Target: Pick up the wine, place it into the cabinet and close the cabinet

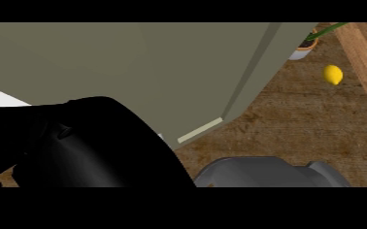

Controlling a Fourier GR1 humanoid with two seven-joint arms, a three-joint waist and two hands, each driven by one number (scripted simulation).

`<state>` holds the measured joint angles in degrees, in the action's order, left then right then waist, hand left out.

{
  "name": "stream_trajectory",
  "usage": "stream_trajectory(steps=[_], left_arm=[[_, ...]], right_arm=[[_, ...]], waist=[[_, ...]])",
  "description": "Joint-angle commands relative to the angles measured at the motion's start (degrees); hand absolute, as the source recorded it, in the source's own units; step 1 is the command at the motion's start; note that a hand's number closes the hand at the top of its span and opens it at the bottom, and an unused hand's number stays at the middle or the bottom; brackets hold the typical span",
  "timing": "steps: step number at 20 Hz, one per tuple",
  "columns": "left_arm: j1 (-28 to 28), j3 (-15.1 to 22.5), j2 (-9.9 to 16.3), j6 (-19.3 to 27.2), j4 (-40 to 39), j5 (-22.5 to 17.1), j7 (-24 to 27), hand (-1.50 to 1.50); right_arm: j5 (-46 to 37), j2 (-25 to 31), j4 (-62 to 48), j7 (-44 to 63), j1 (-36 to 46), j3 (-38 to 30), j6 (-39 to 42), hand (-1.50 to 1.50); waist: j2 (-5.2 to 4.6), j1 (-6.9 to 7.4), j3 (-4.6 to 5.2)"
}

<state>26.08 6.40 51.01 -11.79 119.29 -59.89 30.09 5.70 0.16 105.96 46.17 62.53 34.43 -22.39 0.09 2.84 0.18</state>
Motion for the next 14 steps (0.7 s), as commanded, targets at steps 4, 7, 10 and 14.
stream_trajectory(steps=[4, 7, 10, 14], left_arm=[[2.27, -5.59, 1.23, -4.67, -0.13, -4.05, -1.34, 1.50], [2.11, -7.02, 1.59, -8.44, -3.58, -4.55, -1.72, 1.50], [2.54, -9.73, 2.93, -10.07, -3.62, -7.19, -3.69, 1.50], [2.67, -12.30, 2.83, -7.76, -2.21, -8.85, -4.98, 1.50]], right_arm=[[2.99, -0.15, -21.98, -11.93, 8.24, -2.85, -4.90, 1.50], [7.92, -0.15, -30.92, -15.20, 11.72, -6.43, -2.33, 1.50], [8.43, -0.16, -37.71, -17.40, 14.13, -7.00, -2.43, 1.50], [8.45, -0.16, -48.36, -25.39, 13.38, -11.15, -0.06, 1.50]], waist=[[-0.38, 0.76, -0.07], [-0.60, 0.89, -0.03], [-0.45, 0.43, -0.08], [-0.69, 0.56, -0.12]])
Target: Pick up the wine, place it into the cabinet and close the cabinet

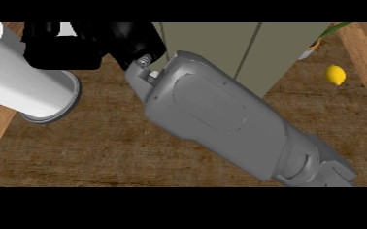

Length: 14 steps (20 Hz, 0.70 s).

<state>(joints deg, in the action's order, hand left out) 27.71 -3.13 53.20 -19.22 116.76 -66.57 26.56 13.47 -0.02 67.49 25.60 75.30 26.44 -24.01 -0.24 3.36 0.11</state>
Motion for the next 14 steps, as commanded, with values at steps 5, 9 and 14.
stream_trajectory(steps=[5, 9, 14], left_arm=[[-0.58, -2.51, 0.03, -0.50, -0.34, -1.95, -1.87, 1.50], [-0.91, -3.22, 0.26, -0.76, -0.89, -1.46, -1.94, 1.50], [-1.44, -2.67, -0.50, 0.54, -0.49, -1.07, -2.09, 1.50]], right_arm=[[-0.36, 1.81, -16.06, -8.04, 0.38, -3.97, 3.38, 1.50], [-1.11, 4.01, -17.74, -13.38, -3.23, -3.45, 4.39, 1.50], [-2.30, 6.78, -17.80, -15.73, -5.63, -2.59, 6.22, 1.50]], waist=[[-0.65, -0.71, -0.03], [-1.26, -0.13, -0.01], [-1.35, -1.23, 0.00]])
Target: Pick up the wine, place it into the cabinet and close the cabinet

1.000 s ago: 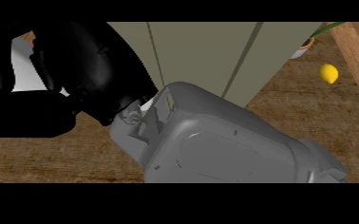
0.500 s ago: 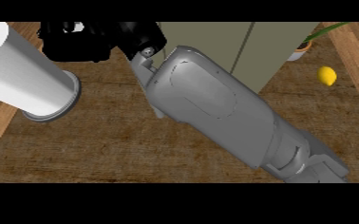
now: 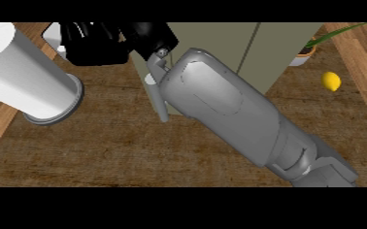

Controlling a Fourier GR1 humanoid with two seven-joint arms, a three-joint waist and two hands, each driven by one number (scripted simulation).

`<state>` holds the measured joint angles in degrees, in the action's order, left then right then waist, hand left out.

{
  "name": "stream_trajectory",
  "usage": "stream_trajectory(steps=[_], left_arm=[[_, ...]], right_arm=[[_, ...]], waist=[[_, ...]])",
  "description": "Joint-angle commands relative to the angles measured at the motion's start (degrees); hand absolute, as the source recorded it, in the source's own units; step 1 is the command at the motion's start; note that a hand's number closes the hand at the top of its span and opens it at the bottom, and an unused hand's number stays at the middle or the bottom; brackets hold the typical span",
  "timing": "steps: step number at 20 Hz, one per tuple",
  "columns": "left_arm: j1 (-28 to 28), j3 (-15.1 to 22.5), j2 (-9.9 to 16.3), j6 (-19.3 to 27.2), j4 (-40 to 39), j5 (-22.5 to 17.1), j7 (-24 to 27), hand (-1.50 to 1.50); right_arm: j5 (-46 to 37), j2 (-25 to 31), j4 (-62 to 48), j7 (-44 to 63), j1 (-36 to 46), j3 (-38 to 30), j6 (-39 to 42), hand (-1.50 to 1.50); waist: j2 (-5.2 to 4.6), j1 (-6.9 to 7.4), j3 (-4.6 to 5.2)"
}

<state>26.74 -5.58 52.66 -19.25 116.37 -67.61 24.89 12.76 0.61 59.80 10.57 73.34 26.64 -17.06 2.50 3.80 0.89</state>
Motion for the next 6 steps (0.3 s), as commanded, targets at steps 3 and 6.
stream_trajectory(steps=[3, 6], left_arm=[[-1.67, -0.50, 0.26, 0.21, -0.45, -0.47, -0.49, 1.50], [-1.04, -0.23, 0.21, 1.66, 0.29, -0.64, -1.31, 1.50]], right_arm=[[-1.65, 5.80, -10.93, -2.32, -4.01, -3.20, -1.00, 1.50], [-1.85, 7.10, -10.22, -3.47, -5.20, -3.33, -0.29, 1.50]], waist=[[-4.81, -1.56, -0.70], [-4.27, -1.83, -0.82]])
